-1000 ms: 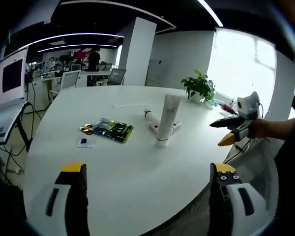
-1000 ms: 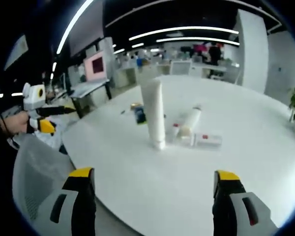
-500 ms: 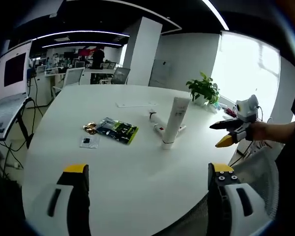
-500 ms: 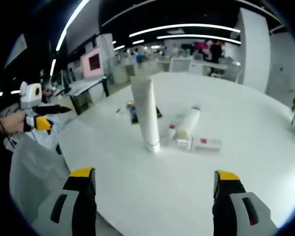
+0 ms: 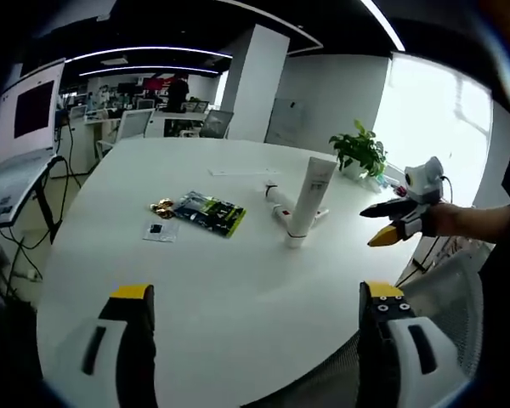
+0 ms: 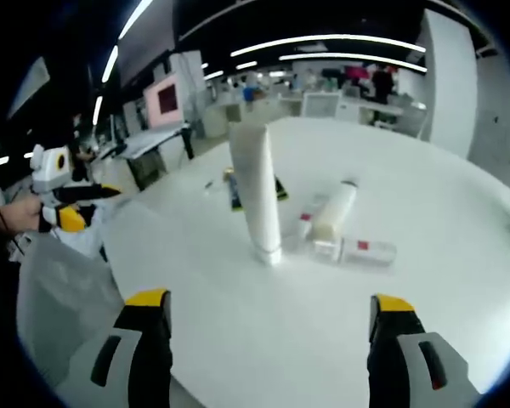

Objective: Arrange the skincare products in the storage area until every visible bottle or jar stands upright without overlapping.

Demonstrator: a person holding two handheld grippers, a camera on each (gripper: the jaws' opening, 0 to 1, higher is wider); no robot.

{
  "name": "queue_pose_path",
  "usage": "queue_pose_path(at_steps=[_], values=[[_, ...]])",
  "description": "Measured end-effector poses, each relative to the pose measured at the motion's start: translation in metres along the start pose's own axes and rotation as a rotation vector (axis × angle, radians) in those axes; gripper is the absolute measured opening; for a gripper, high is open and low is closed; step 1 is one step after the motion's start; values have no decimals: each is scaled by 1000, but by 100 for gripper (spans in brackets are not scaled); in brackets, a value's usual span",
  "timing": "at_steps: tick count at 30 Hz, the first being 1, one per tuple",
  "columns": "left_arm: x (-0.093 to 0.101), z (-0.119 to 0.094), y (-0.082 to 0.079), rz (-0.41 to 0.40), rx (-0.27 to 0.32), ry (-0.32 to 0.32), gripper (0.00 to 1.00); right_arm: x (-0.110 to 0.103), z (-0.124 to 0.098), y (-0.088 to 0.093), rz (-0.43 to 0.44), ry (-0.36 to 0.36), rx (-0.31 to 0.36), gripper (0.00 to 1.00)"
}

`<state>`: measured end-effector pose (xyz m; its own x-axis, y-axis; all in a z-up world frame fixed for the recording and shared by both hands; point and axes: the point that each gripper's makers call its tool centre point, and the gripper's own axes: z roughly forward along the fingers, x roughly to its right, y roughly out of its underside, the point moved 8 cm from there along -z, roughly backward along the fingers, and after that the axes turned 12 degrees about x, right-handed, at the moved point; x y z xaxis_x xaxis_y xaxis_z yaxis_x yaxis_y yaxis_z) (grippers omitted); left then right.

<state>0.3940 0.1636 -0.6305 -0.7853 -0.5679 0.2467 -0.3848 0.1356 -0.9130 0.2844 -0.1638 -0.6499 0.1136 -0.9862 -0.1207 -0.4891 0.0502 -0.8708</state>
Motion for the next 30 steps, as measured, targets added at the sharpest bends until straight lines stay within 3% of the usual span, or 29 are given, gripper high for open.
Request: queue_pose_path(at_steps=[6, 13, 21, 30], values=[[-3, -1, -2, -4, 15, -21, 93, 6, 2, 5, 23, 9, -10, 99], [-5, -2, -3, 54, 24, -59, 92, 14, 8, 5, 24, 16, -20, 99], [-8, -4, -4, 31, 36, -79, 91, 40, 7, -7, -1, 66, -35, 99], [-9, 0, 2, 55, -14, -91, 89, 56, 14, -17, 24, 92, -38, 92]])
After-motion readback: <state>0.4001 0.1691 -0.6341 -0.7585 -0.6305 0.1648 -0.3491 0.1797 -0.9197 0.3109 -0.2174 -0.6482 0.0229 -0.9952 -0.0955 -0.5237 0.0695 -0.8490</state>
